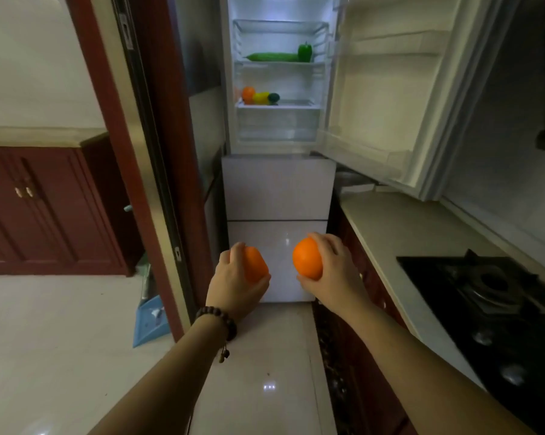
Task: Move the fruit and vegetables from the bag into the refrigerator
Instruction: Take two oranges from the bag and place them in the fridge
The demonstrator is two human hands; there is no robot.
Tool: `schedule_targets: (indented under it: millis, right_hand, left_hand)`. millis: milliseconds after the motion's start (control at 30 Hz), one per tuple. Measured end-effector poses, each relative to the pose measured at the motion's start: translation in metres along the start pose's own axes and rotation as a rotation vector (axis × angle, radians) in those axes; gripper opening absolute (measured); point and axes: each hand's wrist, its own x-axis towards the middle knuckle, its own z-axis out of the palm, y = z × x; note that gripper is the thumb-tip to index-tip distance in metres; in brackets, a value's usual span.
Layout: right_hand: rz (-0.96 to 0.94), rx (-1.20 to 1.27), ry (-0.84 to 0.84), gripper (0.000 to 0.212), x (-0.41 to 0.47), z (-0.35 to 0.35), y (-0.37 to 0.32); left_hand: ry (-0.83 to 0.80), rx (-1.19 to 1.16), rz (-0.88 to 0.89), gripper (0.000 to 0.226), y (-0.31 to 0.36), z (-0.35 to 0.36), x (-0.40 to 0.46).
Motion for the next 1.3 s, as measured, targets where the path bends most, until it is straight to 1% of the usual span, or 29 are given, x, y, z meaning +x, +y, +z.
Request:
schedule_targets:
  millis: [167, 300, 500, 733, 900, 1067, 1200, 1300]
  right_hand:
    - [0.029, 0.03, 0.01, 0.083, 0.112, 0.03, 0.059]
    - [0.017, 0.029, 0.032, 0.082, 0.207, 0.037, 0.093]
    - [-0.046, 0.039, 0.078, 0.08, 0.338, 0.046, 0.122]
    - [-0.068, 0.001, 0.103, 0.083, 0.479, 0.092, 0.155]
    - [-0.056, -0.011, 0.138, 0.082, 0.59, 0.125, 0.164]
    - [-0.07, 0.047, 0.18, 0.082, 0.697, 0.143, 0.163]
    - [-0.085, 0.051, 0.201, 0.083, 0.773, 0.154, 0.167]
    - [-0.118, 0.043, 0.224, 0.083, 0.833, 0.163, 0.176]
  left_hand:
    - [0.014, 0.014, 0.001, 0.079, 0.007, 0.037, 0.123]
    - [0.016, 0.033, 0.011, 0.08, 0.017, 0.053, 0.22]
    - [0.125, 0.086, 0.073, 0.08, 0.022, 0.055, 0.353]
    - [0.181, 0.041, 0.148, 0.08, 0.002, 0.064, 0.508]
    - [0.21, 0.023, 0.199, 0.08, -0.008, 0.068, 0.628]
    - [0.233, -0.029, 0.271, 0.079, -0.003, 0.073, 0.743]
    - [0.306, -0.053, 0.323, 0.088, 0.0, 0.084, 0.82]
    - [0.345, -0.019, 0.353, 0.085, 0.002, 0.092, 0.872]
